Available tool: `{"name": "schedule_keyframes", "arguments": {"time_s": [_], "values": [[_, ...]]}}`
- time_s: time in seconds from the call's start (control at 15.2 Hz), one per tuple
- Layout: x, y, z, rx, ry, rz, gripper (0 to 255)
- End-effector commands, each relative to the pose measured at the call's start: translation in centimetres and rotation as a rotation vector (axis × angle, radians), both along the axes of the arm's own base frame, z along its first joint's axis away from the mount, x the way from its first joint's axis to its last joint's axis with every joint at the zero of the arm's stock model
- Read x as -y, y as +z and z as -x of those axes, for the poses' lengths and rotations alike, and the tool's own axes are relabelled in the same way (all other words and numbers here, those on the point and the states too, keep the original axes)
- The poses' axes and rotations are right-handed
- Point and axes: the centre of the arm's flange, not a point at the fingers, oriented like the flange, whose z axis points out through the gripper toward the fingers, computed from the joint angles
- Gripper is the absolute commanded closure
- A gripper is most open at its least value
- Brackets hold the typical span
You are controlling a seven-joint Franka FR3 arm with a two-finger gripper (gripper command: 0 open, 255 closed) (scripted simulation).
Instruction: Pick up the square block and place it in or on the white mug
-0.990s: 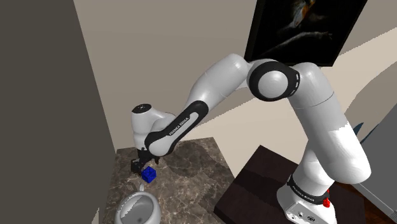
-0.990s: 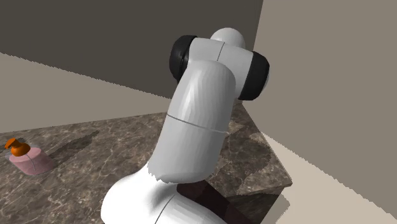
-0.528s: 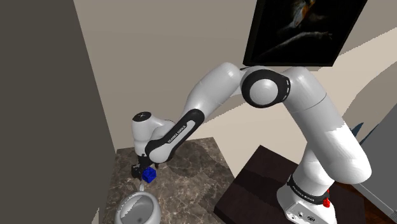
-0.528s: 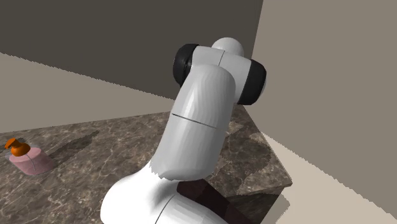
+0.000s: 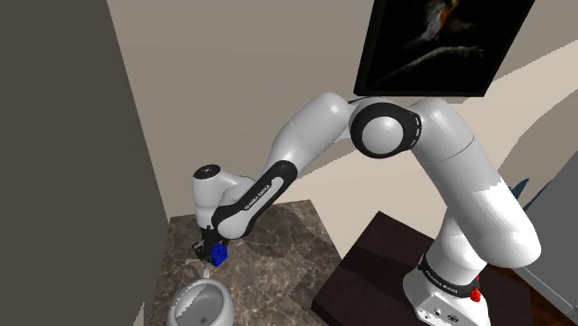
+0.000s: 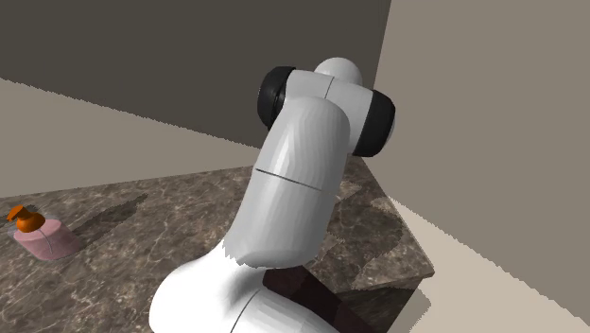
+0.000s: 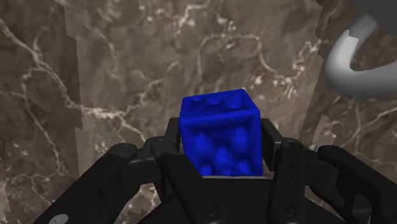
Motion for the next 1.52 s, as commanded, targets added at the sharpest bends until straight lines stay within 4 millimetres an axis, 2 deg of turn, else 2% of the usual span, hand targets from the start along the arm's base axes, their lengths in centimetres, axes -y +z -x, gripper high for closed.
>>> {"name": "schedule_keyframes", "arguments": {"time_s": [0.0,0.53,1.45], "values": [[0.0,0.0,0.0,0.0,0.0,0.0,255],[0.0,0.0,0.0,0.0,0.0,0.0,255],[0.0,7.4,0.0,0.0,0.0,0.0,255]]}}
